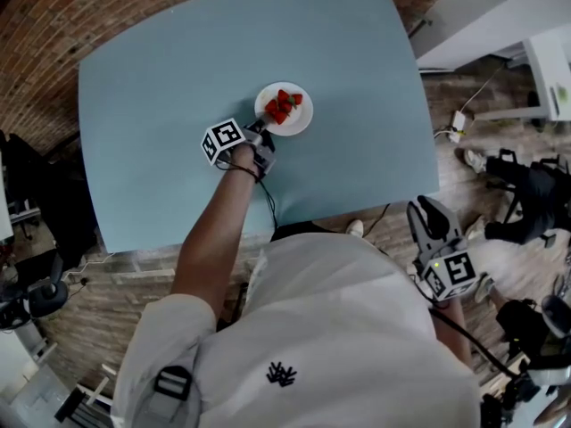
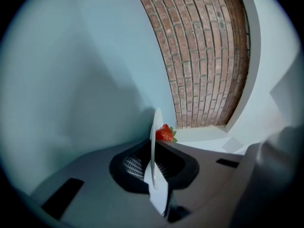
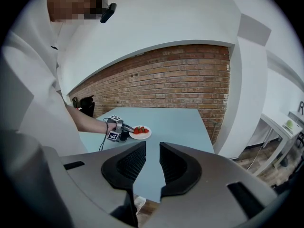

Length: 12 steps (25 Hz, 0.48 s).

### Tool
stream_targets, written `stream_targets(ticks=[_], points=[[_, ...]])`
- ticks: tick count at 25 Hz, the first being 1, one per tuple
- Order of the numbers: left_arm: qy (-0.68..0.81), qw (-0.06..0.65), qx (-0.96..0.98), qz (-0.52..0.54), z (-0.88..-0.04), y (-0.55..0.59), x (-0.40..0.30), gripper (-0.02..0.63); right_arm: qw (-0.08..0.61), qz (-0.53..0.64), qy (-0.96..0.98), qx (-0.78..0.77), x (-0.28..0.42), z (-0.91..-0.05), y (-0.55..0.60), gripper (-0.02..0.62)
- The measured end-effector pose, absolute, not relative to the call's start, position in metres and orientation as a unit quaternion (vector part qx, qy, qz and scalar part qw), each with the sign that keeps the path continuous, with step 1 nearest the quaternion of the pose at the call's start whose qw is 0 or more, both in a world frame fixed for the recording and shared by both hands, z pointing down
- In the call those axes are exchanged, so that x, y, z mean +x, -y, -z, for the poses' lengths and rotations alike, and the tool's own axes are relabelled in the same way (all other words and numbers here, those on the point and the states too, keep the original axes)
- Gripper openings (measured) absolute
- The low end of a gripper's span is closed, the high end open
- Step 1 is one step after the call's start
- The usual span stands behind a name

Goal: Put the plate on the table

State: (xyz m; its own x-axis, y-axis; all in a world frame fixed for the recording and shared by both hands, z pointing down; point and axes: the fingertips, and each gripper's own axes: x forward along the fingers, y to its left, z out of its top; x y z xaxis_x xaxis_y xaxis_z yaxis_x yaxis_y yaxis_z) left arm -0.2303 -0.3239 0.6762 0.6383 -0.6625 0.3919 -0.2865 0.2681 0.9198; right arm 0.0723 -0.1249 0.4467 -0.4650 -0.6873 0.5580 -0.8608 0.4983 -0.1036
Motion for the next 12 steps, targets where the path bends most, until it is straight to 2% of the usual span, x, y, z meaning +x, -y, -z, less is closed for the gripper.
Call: stream_targets(ticks=[12], points=[[0.439,0.679,0.586,0.053,-0.681,0.325,-0.230,0.023,0.219,-0.193,0.842,0.452,0.063,-0.449,0.139,0.092]])
